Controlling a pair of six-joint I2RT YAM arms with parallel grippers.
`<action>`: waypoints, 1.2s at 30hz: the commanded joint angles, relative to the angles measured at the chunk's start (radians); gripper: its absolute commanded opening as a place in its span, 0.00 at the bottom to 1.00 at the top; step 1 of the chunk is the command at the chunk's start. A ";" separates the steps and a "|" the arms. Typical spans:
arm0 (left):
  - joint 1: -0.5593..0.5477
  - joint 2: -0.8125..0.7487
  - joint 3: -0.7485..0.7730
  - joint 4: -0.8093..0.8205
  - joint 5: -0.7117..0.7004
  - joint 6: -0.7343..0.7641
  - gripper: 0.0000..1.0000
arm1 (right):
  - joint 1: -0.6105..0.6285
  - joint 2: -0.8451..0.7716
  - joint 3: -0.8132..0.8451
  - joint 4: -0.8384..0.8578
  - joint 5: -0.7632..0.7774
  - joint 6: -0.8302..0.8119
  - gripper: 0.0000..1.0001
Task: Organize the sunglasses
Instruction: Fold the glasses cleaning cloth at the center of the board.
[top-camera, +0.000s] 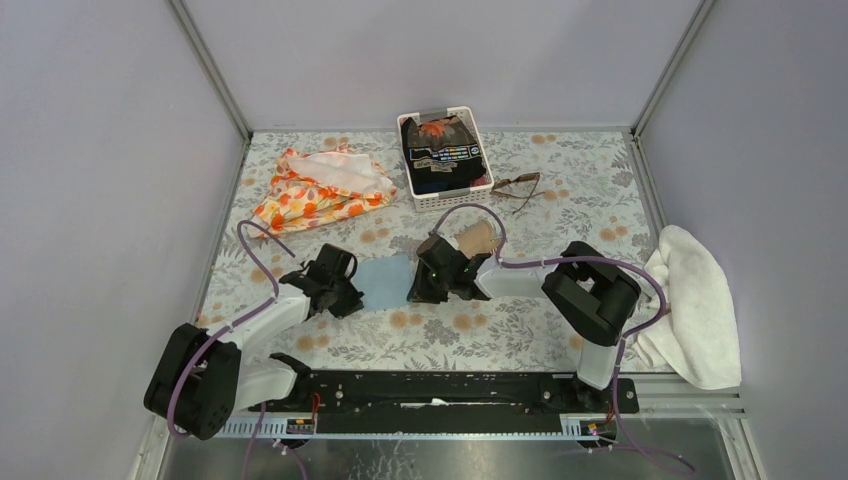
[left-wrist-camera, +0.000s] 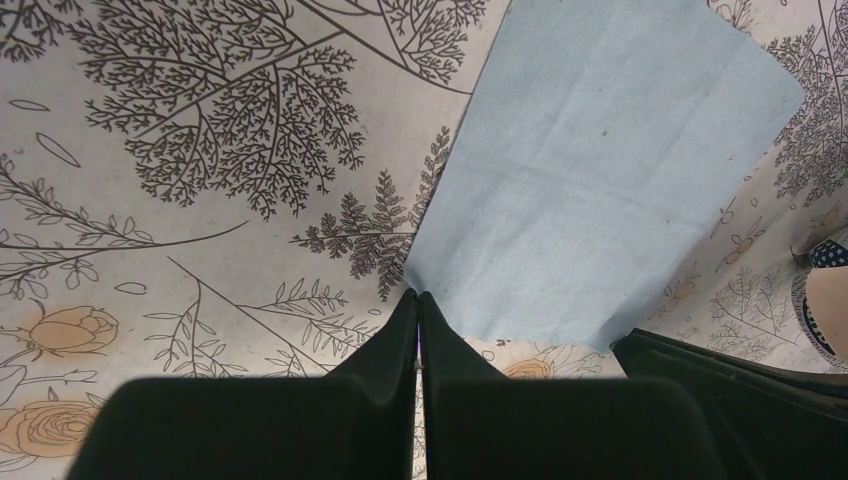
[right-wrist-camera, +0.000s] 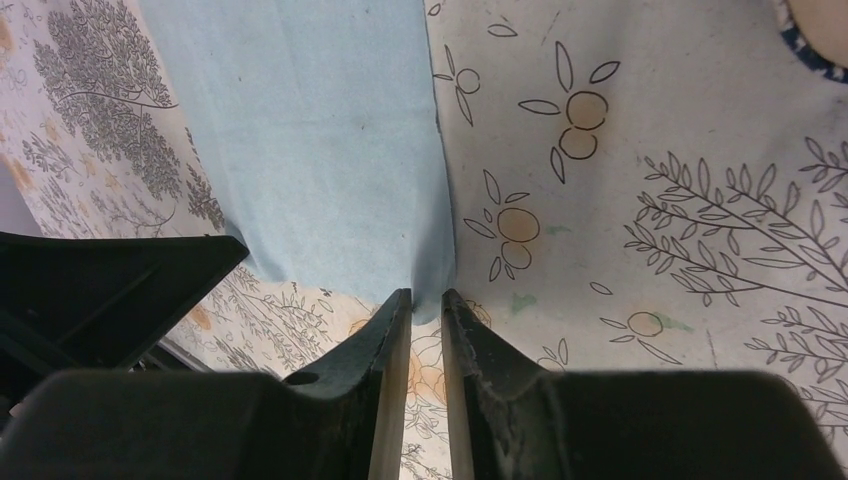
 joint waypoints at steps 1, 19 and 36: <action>-0.004 0.010 0.015 -0.027 -0.012 0.014 0.00 | 0.011 0.037 0.016 -0.017 -0.015 0.003 0.24; -0.004 0.002 0.051 -0.045 -0.016 0.017 0.00 | 0.009 0.000 0.068 -0.048 0.025 -0.029 0.01; 0.018 0.008 0.123 -0.069 -0.039 0.038 0.00 | -0.022 0.029 0.159 -0.104 0.057 -0.076 0.01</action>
